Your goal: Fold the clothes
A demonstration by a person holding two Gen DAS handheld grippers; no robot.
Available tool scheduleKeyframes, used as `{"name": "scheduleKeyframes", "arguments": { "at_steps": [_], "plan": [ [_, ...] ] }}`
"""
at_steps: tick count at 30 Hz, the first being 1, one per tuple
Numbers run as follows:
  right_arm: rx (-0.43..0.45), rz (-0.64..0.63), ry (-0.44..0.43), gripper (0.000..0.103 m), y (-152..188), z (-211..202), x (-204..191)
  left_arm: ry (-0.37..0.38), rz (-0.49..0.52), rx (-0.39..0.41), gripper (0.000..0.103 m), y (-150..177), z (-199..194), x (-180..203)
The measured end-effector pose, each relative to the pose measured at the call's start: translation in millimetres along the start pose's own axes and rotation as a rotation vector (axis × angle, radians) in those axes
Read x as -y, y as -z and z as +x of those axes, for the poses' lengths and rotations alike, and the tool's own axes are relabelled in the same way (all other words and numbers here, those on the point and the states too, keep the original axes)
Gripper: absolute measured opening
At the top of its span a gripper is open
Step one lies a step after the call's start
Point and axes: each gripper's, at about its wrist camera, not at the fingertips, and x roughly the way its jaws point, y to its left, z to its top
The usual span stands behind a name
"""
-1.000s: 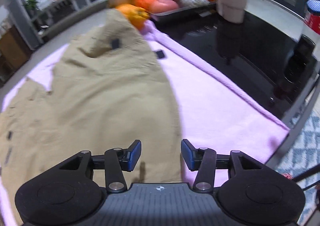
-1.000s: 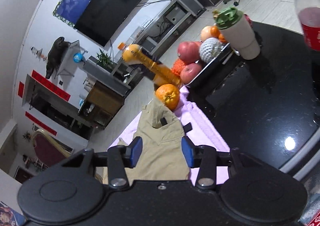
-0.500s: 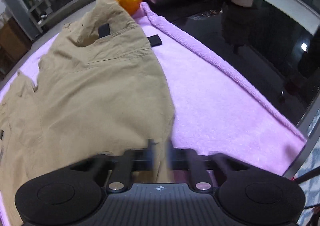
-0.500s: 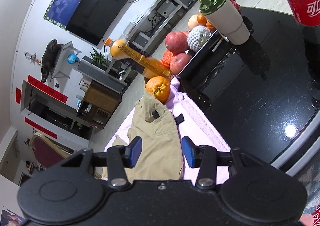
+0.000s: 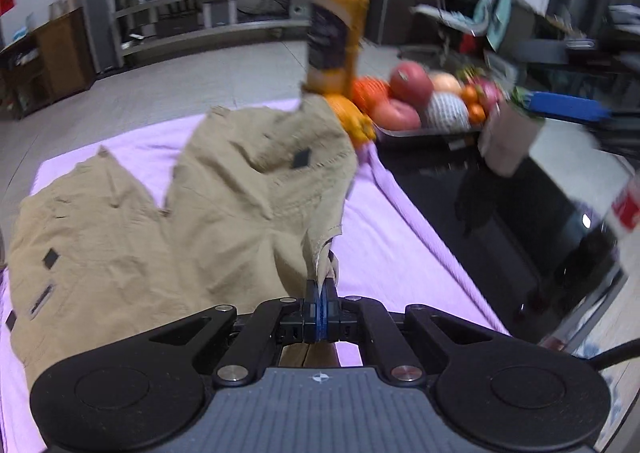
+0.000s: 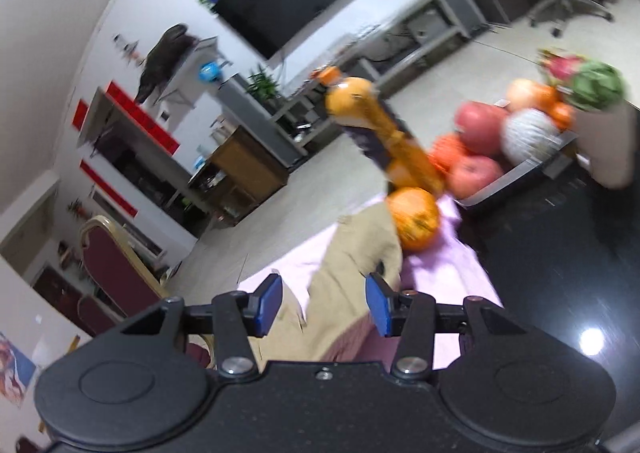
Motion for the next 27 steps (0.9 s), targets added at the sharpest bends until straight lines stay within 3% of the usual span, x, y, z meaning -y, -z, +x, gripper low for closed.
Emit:
{"name": "scheduleKeyframes", "arguments": {
  "at_steps": [3,5,7,12,13,15,17,22,27],
  "plan": [
    [-0.031,-0.047,0.048,0.044,-13,61,-5,0.02,-0.035,0.004,0.001,1,-6,-14],
    [-0.068,-0.055,0.144,0.036,-13,108,4,0.032,-0.04,-0.004,0.001,4,-6,-19],
    [-0.123,-0.041,0.224,0.035,-10,153,17,0.049,-0.045,-0.015,0.001,7,-5,-24],
    [-0.136,0.078,0.248,0.035,-5,223,35,0.093,-0.053,-0.017,0.001,14,-7,-39],
    [-0.125,0.072,0.277,0.032,-6,232,32,0.102,-0.057,-0.016,0.001,15,-7,-43],
    [-0.104,0.059,0.334,0.012,-8,249,26,0.122,-0.074,-0.012,0.001,18,-8,-51],
    [-0.072,-0.031,0.405,0.004,-10,261,8,0.142,-0.094,-0.014,0.001,21,-6,-58],
    [0.074,-0.258,0.491,0.002,-7,271,-59,0.216,-0.172,-0.029,0.001,22,9,-78],
    [0.126,-0.548,0.467,0.002,6,291,-155,0.267,-0.296,0.001,0.001,30,1,-117]
  ]
}}
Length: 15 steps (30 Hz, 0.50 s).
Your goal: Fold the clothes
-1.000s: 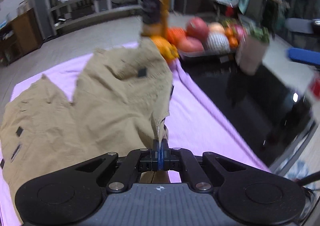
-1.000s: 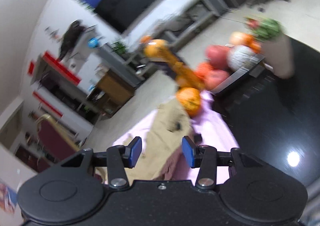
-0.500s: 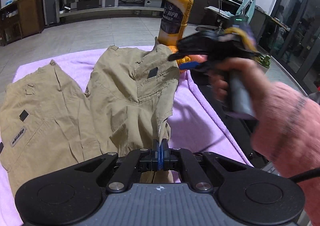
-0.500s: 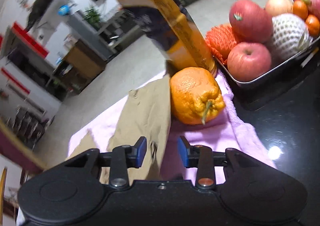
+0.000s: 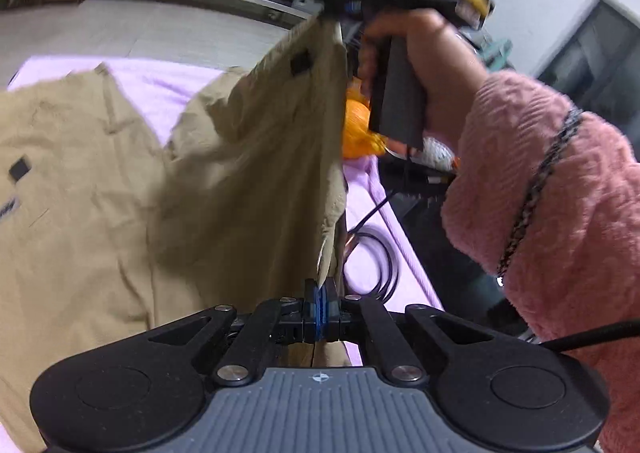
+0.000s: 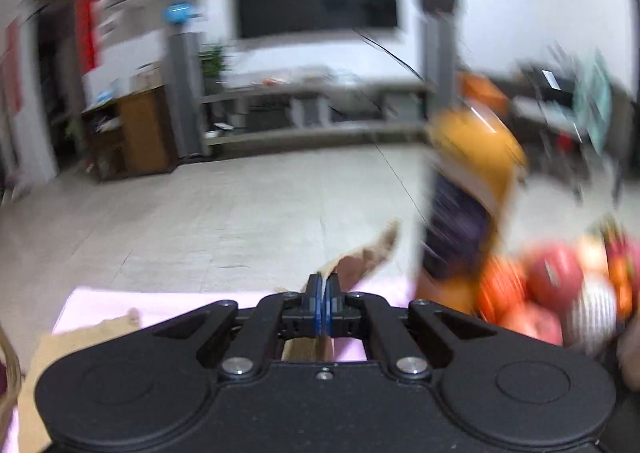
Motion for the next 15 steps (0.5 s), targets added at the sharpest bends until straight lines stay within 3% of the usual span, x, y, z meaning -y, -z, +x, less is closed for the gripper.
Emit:
{"name": "scheduleKeyframes", "arguments": {
  "at_steps": [5,10,12,15],
  "plan": [
    [0.081,-0.348,-0.087,0.002,1,-14,-137,-0.04,-0.107,0.068,0.001,7,-51,-56],
    [0.048,-0.619,-0.286,0.002,64,-20,-280,-0.154,-0.282,0.053,0.001,51,-86,-128],
    [-0.026,-0.7,-0.353,0.002,99,-20,-329,-0.208,-0.358,0.02,0.001,70,-85,-154],
    [-0.218,-0.688,-0.389,0.003,137,7,-368,-0.291,-0.418,-0.033,0.001,81,-74,-174]
  ]
}}
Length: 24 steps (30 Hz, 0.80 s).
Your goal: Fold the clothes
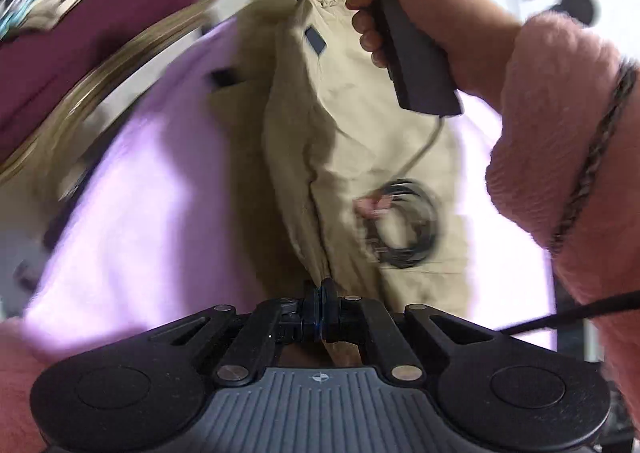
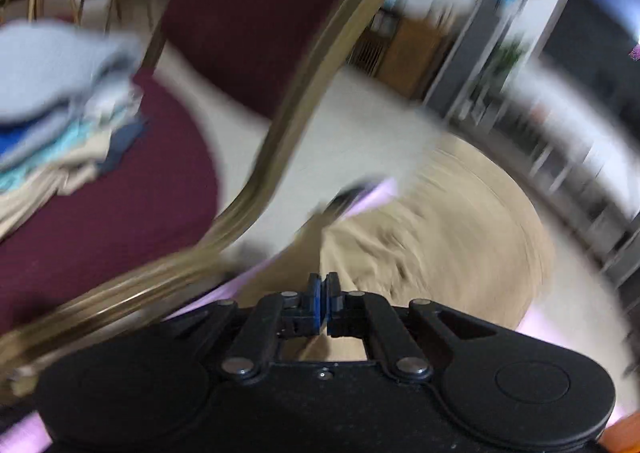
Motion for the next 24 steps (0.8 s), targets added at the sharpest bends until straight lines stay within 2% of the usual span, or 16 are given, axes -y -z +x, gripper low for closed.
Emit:
{"name": "scheduleKeyframes", "arguments": {
  "at_steps": [1,4,7,10,12,13,14,17,19,22,24],
  "plan": [
    [-0.057,0.024,-0.031,0.003,1,15,-5,0.0,0.0,-0.004,0.001,0,2,0],
    [-0.105,0.121,-0.087,0.005,9,26,-4,-0.004,0.017,-0.003,0.001,2,1,3],
    [-0.088,0.201,-0.146,0.004,13,14,13,-0.007,0.037,0.001,0.001,4,0,5],
    [-0.112,0.281,-0.238,0.004,10,10,30,-0.01,0.049,0.001,0.001,5,-2,3],
    [-0.151,0.339,-0.336,0.013,7,15,41,-0.009,0.045,-0.007,0.001,4,2,-2],
    [-0.176,0.369,-0.391,0.036,7,19,47,-0.009,0.04,-0.014,0.002,3,5,-4],
    [-0.175,0.386,-0.378,0.047,10,11,51,-0.011,0.032,-0.024,0.004,3,7,-6],
    [-0.168,0.412,-0.338,0.047,17,-20,76,0.0,0.009,-0.014,0.006,3,6,-13],
    [-0.169,0.411,-0.315,0.047,24,-46,99,0.019,0.017,0.052,0.006,3,-4,-15],
    [-0.142,0.396,-0.233,0.049,48,-105,144,0.071,0.036,0.18,0.009,6,-31,-16],
    [-0.131,0.475,-0.254,0.055,73,-144,181,0.098,0.036,0.246,0.016,8,-42,-16]
  ]
}}
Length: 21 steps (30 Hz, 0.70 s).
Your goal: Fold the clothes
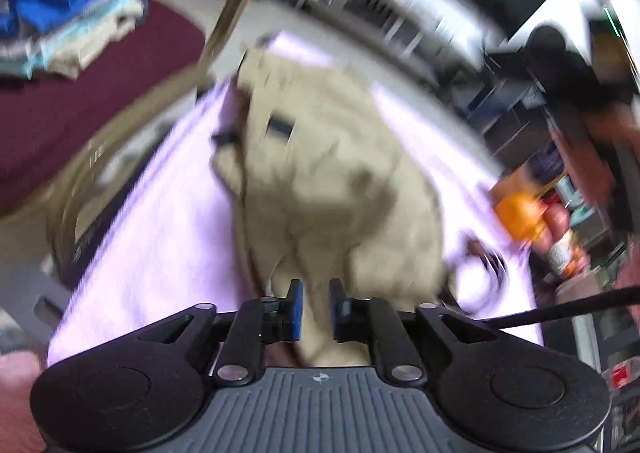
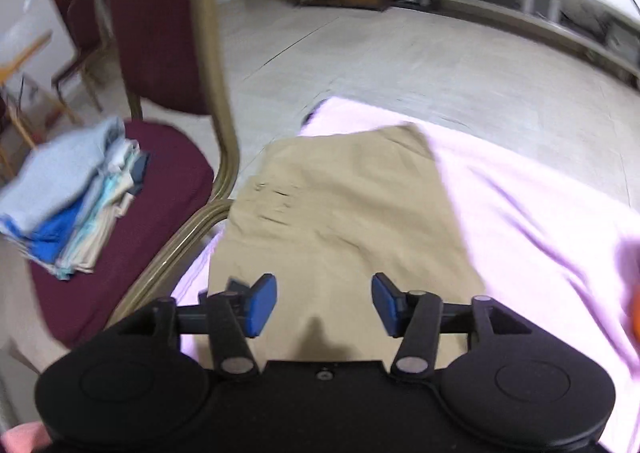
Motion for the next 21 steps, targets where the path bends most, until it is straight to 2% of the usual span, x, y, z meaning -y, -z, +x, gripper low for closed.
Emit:
{"name": "scheduleKeyframes", "arguments": {
  "at_steps": [2,4,6,9,11,12,15,18,21],
  "plan": [
    [0.017,0.102,-0.053,0.062,20,-37,34,-0.007,0.001,0.026,0.016,-1,0,2],
    [0.034,0.205,-0.096,0.063,45,-68,65,-0.035,0.013,0.006,0.016,-1,10,7],
    [0.024,0.321,-0.129,0.064,78,-79,89,-0.054,0.009,-0.025,0.016,0,16,10],
    [-0.043,0.49,-0.188,0.064,133,-61,110,-0.073,-0.013,-0.075,0.017,4,22,13],
    [-0.084,0.552,-0.208,0.064,167,-47,113,-0.084,-0.035,-0.107,0.027,7,25,13],
    [-0.104,0.582,-0.218,0.064,185,-40,114,-0.082,-0.064,-0.119,0.029,10,24,9],
    [-0.116,0.684,-0.302,0.064,228,-24,120,-0.068,-0.133,-0.135,0.029,14,26,1],
    [-0.117,0.743,-0.304,0.064,251,-13,123,-0.064,-0.15,-0.152,0.029,14,38,-1],
    [-0.124,0.732,-0.28,0.064,258,-4,121,-0.088,-0.142,-0.187,0.026,14,54,1]
  ]
}}
